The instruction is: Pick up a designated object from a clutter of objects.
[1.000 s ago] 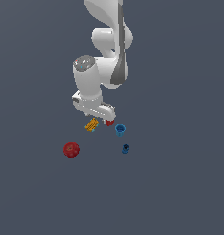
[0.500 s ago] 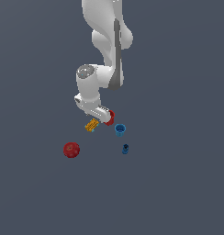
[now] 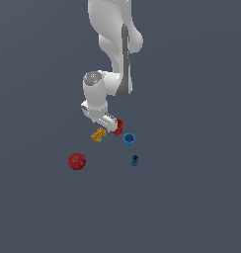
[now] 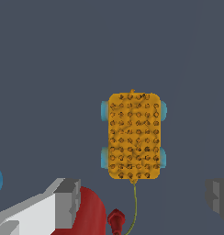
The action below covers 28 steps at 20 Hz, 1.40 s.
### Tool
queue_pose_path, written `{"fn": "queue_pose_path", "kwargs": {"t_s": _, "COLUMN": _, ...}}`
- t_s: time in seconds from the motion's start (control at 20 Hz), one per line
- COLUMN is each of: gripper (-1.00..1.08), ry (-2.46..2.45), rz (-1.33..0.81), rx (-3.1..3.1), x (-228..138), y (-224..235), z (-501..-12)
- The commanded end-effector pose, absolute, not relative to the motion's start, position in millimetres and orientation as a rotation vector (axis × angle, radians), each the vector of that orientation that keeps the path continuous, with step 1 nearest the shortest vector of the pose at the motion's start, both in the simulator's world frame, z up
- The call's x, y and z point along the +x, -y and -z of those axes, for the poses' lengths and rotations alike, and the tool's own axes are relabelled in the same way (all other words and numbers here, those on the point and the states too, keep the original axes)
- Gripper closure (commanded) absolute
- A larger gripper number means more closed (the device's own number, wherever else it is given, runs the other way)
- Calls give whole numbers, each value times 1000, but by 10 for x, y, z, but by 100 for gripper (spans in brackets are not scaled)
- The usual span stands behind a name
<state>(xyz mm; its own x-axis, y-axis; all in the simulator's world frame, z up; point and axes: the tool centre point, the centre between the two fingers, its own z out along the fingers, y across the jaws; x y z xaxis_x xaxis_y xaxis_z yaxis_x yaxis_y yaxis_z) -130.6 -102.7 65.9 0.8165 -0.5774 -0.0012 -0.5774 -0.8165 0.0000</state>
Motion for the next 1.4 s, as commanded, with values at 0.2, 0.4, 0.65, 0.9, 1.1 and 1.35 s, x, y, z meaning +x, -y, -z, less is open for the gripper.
{"fn": "queue_pose_path", "kwargs": {"t_s": 0.2, "gripper": -92, "ry": -952, "rz": -1, "rx": -2994, "x": -1310, "y": 1026, "z": -579}}
{"fn": "queue_pose_path", "kwargs": {"t_s": 0.4, "gripper": -92, "ry": -954, "rz": -1, "rx": -2993, "x": -1316, "y": 1026, "z": -438}}
{"fn": "queue_pose_path", "kwargs": {"t_s": 0.65, "gripper": -92, "ry": -956, "rz": 0, "rx": -2992, "x": -1321, "y": 1026, "z": -241}}
{"fn": "queue_pose_path", "kwargs": {"t_s": 0.9, "gripper": -92, "ry": -956, "rz": 0, "rx": -2992, "x": -1318, "y": 1025, "z": -153}}
{"fn": "queue_pose_path", "kwargs": {"t_s": 1.1, "gripper": 108, "ry": -956, "rz": 0, "rx": -2992, "x": -1314, "y": 1029, "z": -152}}
{"fn": "queue_pose_path", "kwargs": {"t_s": 1.35, "gripper": 108, "ry": -956, "rz": 0, "rx": -2992, "x": -1314, "y": 1029, "z": -152}}
